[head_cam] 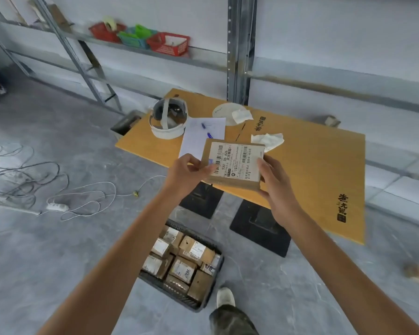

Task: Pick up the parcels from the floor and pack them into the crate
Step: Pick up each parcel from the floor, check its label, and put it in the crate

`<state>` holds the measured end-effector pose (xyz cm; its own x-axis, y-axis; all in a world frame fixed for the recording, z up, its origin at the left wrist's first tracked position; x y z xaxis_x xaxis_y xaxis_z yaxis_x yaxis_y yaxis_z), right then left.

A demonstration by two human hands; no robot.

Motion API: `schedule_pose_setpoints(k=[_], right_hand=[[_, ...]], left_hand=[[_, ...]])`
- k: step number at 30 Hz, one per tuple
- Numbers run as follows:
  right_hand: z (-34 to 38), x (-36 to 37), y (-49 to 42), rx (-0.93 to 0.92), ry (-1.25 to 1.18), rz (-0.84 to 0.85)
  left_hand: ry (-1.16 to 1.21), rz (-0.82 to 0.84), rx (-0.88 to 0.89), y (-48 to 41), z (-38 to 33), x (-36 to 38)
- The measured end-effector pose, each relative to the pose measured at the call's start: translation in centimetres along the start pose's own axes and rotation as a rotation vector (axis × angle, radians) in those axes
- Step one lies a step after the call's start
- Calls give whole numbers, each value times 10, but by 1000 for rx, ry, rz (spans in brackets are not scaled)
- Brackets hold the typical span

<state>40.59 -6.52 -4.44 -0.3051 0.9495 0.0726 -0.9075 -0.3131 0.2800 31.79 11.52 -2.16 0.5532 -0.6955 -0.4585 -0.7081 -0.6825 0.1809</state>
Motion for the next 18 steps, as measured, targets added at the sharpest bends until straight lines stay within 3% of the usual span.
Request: schedule_pose_setpoints(k=[6,18], right_hand=[[-24,44,-28,25,154,81],[-127,141,-31,314,125,-58]], left_hand=[[-39,93,-37,-44,30,-12],[-234,389,-91,-125,144,-57]])
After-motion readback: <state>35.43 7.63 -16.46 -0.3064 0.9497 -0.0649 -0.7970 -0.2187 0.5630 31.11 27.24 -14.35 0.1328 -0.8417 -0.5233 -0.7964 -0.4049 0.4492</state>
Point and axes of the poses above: each hand's wrist, its own y-axis away from the middle knuckle, its own x-axis out of the palm, z = x × y, the point moved 2 cm from there along -y, towards the middle knuckle, and after that the axes turned 6 degrees about -z, right-handed, at the moved point
